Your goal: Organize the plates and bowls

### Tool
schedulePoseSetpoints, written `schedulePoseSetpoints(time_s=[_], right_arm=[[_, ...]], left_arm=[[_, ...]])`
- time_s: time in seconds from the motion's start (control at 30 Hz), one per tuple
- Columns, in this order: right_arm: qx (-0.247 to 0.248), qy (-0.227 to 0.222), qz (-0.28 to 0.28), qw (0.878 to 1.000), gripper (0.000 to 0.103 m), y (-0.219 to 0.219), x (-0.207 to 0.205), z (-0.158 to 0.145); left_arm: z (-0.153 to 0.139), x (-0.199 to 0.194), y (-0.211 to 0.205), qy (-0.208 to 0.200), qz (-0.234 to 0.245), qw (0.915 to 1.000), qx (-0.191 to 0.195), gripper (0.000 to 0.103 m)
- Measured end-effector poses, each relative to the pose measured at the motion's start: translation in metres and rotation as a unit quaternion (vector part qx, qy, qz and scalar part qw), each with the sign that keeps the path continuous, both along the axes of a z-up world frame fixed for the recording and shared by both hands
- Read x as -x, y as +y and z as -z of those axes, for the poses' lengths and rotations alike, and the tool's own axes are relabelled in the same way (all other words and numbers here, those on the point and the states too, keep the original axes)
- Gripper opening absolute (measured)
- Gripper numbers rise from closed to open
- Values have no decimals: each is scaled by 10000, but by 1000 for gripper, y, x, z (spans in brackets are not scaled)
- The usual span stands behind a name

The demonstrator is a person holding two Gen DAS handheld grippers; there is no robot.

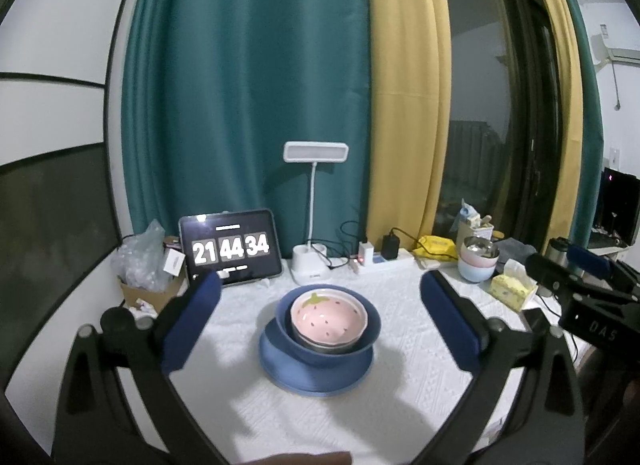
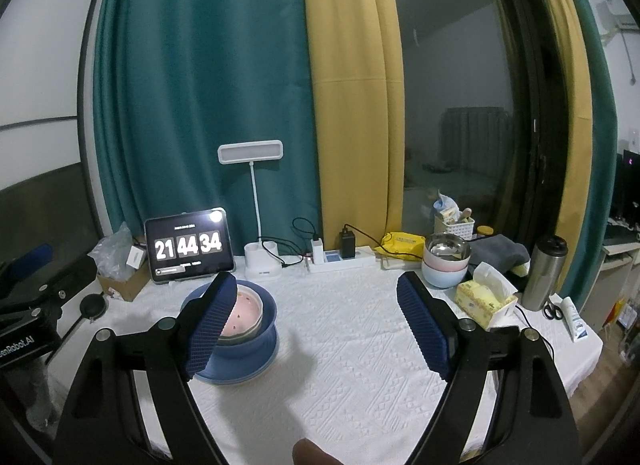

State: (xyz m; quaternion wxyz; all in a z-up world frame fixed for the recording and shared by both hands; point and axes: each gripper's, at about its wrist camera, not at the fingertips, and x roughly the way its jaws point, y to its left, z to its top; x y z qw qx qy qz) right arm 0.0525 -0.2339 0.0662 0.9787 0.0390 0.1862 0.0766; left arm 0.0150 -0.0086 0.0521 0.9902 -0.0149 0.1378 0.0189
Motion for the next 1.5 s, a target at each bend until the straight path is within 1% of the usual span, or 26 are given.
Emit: schedulePoseSetpoints(time_s=[0.63, 1.5], right_arm=[[10, 4, 1, 10000, 85, -1, 0, -1], [18, 3, -7, 10000, 85, -6, 0, -1]], left_arm=[[2, 1, -7, 55, 19, 10000, -3, 101], [2, 1, -6, 63, 16, 10000, 30, 101]])
